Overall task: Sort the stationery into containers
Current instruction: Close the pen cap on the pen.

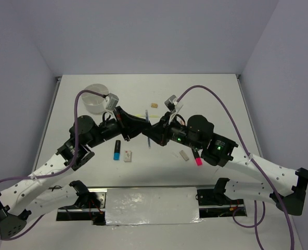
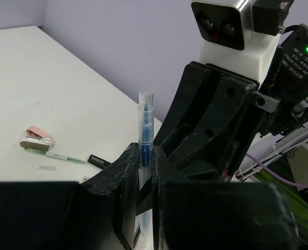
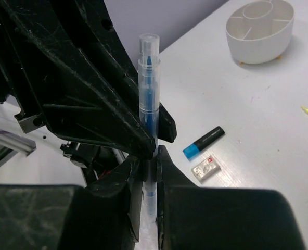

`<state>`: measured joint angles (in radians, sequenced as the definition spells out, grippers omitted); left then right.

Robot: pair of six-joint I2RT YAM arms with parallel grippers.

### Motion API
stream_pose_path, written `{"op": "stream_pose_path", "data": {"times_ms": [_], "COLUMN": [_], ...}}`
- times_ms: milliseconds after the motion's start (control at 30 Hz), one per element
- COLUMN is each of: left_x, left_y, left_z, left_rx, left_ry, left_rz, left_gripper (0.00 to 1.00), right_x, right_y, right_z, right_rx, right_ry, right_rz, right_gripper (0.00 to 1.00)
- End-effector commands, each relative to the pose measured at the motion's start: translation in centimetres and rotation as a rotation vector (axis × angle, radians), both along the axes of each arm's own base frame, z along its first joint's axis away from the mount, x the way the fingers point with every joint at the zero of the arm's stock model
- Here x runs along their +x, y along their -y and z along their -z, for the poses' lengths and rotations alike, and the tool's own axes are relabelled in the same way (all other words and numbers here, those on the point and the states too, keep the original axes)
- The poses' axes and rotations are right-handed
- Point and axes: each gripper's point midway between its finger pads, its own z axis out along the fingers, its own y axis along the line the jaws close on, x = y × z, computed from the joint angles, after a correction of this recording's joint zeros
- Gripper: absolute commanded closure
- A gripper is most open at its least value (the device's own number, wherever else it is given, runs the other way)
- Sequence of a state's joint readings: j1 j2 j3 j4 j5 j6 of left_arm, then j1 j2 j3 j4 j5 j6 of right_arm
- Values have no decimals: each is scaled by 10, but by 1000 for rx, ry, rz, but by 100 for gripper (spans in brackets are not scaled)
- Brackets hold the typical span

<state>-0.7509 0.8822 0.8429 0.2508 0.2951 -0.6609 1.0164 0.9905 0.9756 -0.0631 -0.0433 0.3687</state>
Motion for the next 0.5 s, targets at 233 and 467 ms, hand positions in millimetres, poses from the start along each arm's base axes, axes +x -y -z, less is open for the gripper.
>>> {"op": "stream_pose_path", "data": {"times_ms": [233, 467], "left_x": [1, 12], "left_y": [-13, -26], "left_z": [-39, -62], "left_rx": [-51, -52], "left_ry": [101, 120], "left_rz": [-67, -167], "left_gripper": [28, 34], "right_x": [-9, -14], "right_y": [-11, -12], "right_z": [-18, -15], "right_rx": [57, 52], "right_ry": [43, 37], "right_rz": [-70, -93], "right_gripper": [100, 100]}}
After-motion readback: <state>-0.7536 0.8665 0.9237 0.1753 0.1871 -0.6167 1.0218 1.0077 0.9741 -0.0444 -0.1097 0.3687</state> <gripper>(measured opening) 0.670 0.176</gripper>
